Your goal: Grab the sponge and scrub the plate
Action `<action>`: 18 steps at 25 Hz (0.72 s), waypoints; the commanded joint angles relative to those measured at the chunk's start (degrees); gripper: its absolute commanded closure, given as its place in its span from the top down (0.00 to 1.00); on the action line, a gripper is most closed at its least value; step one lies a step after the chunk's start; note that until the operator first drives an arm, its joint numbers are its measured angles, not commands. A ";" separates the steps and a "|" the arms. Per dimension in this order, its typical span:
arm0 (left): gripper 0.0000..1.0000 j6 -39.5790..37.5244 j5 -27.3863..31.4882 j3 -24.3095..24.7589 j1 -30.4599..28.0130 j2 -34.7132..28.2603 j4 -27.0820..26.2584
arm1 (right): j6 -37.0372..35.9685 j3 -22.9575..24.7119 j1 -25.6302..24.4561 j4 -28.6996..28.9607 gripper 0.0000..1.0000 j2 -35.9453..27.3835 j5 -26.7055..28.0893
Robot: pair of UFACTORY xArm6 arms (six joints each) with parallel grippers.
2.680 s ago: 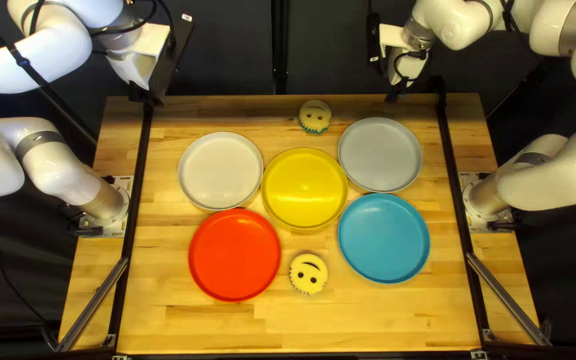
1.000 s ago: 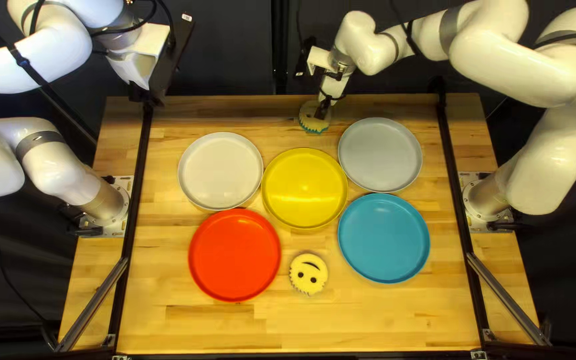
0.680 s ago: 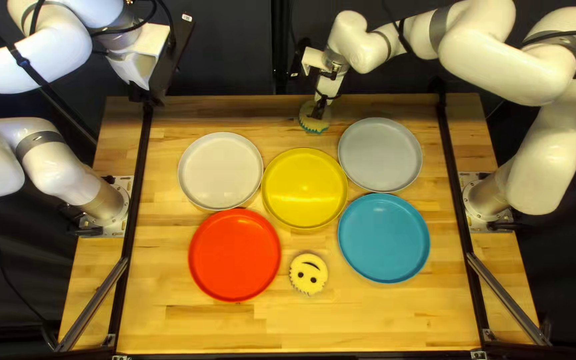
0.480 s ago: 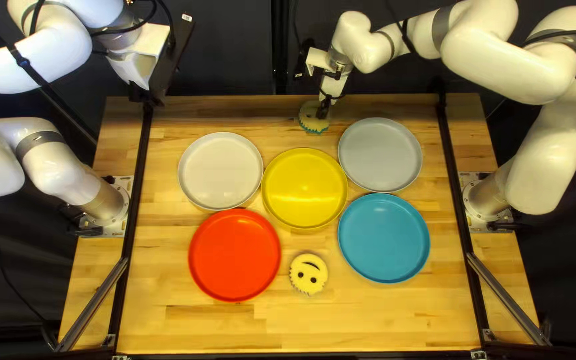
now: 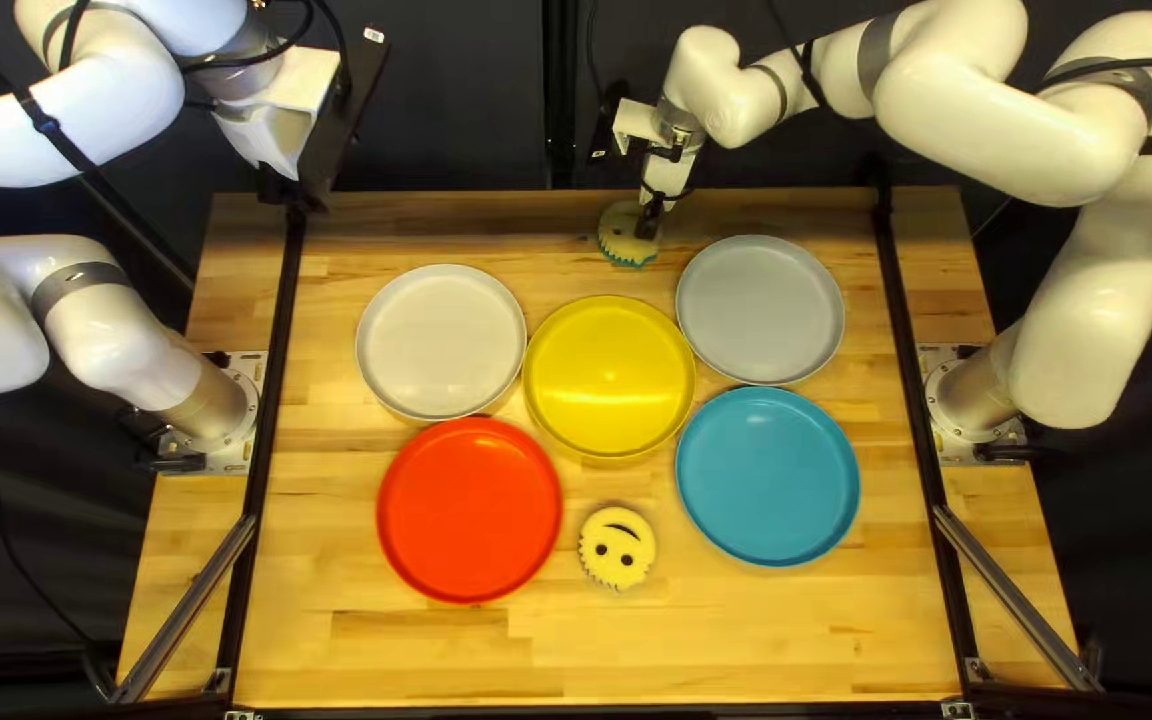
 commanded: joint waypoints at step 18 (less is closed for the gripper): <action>1.00 0.00 0.00 0.00 0.00 0.00 0.00 | 1.27 3.43 -1.14 -2.76 0.00 -5.62 1.30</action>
